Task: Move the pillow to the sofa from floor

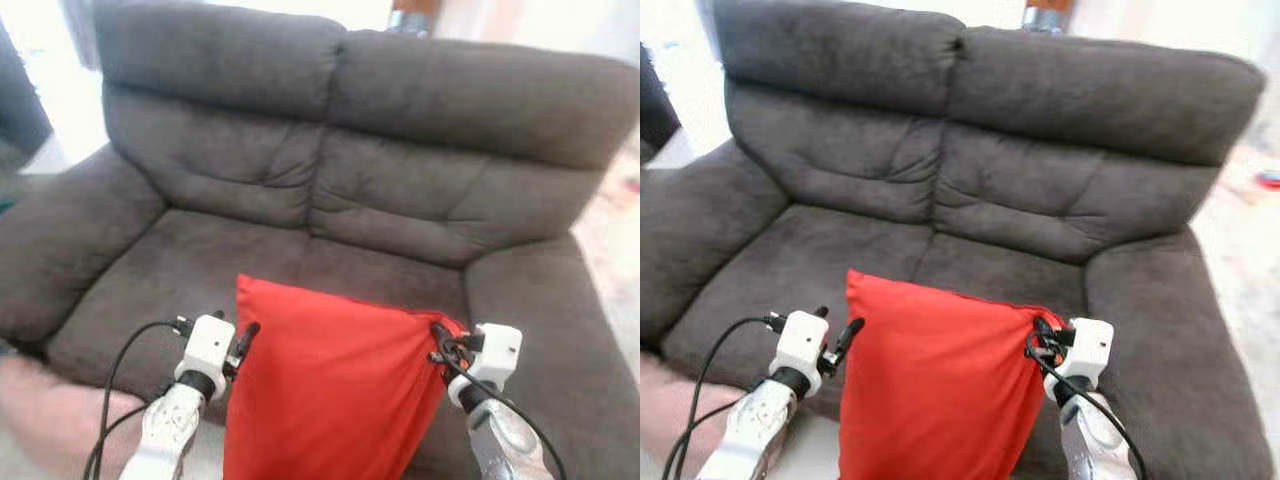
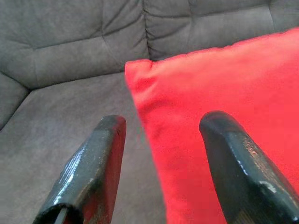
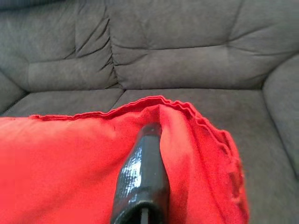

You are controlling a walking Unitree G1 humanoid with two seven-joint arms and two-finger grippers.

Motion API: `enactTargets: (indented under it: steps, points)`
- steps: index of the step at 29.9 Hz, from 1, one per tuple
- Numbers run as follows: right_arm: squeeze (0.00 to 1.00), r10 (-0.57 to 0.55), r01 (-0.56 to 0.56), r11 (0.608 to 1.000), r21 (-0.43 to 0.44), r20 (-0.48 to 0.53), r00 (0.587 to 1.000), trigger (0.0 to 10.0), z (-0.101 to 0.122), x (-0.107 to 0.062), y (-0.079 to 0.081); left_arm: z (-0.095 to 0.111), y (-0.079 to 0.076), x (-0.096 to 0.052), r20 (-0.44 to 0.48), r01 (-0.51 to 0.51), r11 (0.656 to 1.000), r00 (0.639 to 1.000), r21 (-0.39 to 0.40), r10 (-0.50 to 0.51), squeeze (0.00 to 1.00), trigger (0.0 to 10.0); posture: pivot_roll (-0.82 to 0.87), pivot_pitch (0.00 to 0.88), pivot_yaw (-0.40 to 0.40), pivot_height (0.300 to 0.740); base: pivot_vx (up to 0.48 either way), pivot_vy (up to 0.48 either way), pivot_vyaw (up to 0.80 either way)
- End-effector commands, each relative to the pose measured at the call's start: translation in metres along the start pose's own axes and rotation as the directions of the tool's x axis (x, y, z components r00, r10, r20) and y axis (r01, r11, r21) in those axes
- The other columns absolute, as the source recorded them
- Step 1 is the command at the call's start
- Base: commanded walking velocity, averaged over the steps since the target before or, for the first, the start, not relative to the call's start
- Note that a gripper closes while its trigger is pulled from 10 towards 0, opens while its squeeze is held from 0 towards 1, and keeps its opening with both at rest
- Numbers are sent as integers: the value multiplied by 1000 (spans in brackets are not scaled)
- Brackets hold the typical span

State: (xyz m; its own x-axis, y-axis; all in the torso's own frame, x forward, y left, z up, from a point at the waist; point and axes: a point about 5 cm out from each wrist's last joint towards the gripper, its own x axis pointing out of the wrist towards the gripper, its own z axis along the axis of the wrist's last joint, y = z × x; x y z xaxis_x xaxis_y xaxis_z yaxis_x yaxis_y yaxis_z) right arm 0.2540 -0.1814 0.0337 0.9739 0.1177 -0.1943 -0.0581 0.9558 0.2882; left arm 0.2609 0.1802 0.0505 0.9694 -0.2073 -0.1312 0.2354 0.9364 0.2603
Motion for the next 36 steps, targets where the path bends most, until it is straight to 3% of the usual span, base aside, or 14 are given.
enactTargets:
  steps: [1,10,22,27,32,36]
  points:
    - [0,-21,27,999,-37,146,989,10000,31,3,-8,1,-4,2,0,11,1000,1000,-1,-11,0,10000,114,0,-33,740,-251,0,-781]
    - [0,-8,17,998,-61,144,990,10000,32,4,-7,1,-4,2,0,11,1000,1000,1,-11,0,10000,114,0,-34,740,-27,0,-785]
    - [0,22,-7,994,-105,146,989,10000,34,6,-2,1,-5,2,-2,9,1000,1000,5,-9,0,10000,114,0,-34,740,-42,0,0]
    - [0,77,-54,985,-164,133,988,10000,37,8,5,1,-3,3,-9,21,1000,1000,-19,-21,0,10000,110,0,-36,740,0,0,0]
    - [0,231,-204,948,-244,87,969,10000,41,11,27,-1,-1,-4,-31,147,987,988,-64,-150,0,10000,115,0,-38,740,0,0,0]
    - [0,412,-392,855,-339,-13,911,10000,42,7,46,-6,4,-14,-104,325,945,939,-34,-327,0,10000,116,0,-37,740,0,0,0]
